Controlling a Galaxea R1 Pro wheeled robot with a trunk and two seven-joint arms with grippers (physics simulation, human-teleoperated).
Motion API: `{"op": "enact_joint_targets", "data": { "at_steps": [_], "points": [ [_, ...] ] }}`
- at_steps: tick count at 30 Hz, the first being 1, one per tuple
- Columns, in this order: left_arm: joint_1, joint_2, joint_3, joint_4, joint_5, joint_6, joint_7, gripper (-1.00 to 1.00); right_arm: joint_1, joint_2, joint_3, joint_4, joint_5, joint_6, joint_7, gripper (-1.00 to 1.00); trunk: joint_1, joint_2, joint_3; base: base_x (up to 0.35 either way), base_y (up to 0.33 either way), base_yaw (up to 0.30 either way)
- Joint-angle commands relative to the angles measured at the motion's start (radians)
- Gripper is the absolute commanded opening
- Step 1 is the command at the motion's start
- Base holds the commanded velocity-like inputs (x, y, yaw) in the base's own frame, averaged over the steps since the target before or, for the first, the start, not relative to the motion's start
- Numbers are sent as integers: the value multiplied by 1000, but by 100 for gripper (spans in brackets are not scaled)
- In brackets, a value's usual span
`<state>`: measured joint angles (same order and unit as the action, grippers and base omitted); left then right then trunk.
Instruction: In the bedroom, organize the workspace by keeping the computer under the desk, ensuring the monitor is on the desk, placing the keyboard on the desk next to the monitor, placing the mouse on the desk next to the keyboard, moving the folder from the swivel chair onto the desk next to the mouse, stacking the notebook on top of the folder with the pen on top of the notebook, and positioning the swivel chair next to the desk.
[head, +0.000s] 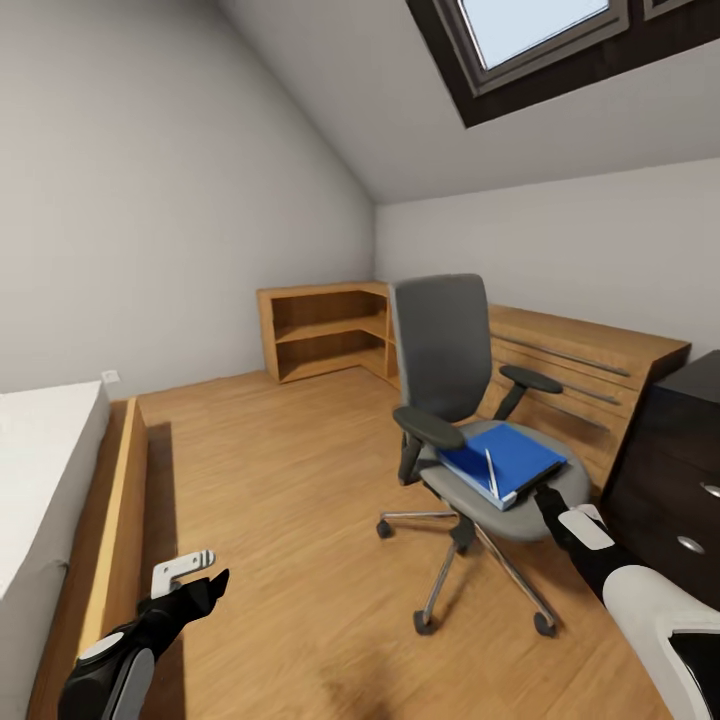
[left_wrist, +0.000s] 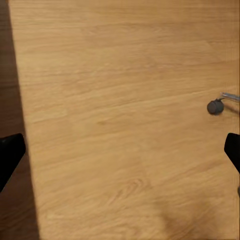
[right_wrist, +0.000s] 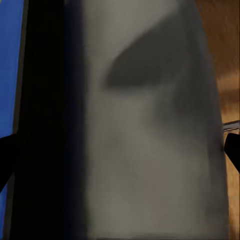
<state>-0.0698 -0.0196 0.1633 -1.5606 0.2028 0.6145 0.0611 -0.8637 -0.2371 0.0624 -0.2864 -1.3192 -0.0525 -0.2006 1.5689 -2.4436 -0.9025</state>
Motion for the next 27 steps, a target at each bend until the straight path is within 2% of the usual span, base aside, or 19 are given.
{"op": "enact_joint_targets", "data": {
  "at_steps": [1,7,14,16,19,23,27],
  "points": [
    [-1,-1,0,-1,10,5,6,100,0,-1,7,-3,-13,-4,-5,100,0,0,-1,324,0,194],
    [-1,-2,-1,-1,10,5,6,100,0,-1,7,-3,-14,-4,-5,100,0,0,-3,325,0,179],
    [-1,-2,-2,-1,9,5,6,100,0,-1,7,-5,-13,-4,-2,100,0,0,-4,306,0,28],
    [-1,-2,-3,-1,9,6,6,100,0,-2,7,-5,-12,-4,-2,100,0,0,-4,123,0,2],
    [-1,-2,-23,-1,9,7,6,100,0,-2,6,-5,-12,-4,-2,100,0,0,-4,10,0,0],
    [-1,-2,-24,5,9,7,7,100,0,-2,7,-5,-12,-4,-2,100,0,0,-4,12,0,0],
    [-1,-2,-25,8,9,7,8,100,0,-2,7,-5,-12,-4,-2,100,0,0,-4,240,0,0]
  ]
}}
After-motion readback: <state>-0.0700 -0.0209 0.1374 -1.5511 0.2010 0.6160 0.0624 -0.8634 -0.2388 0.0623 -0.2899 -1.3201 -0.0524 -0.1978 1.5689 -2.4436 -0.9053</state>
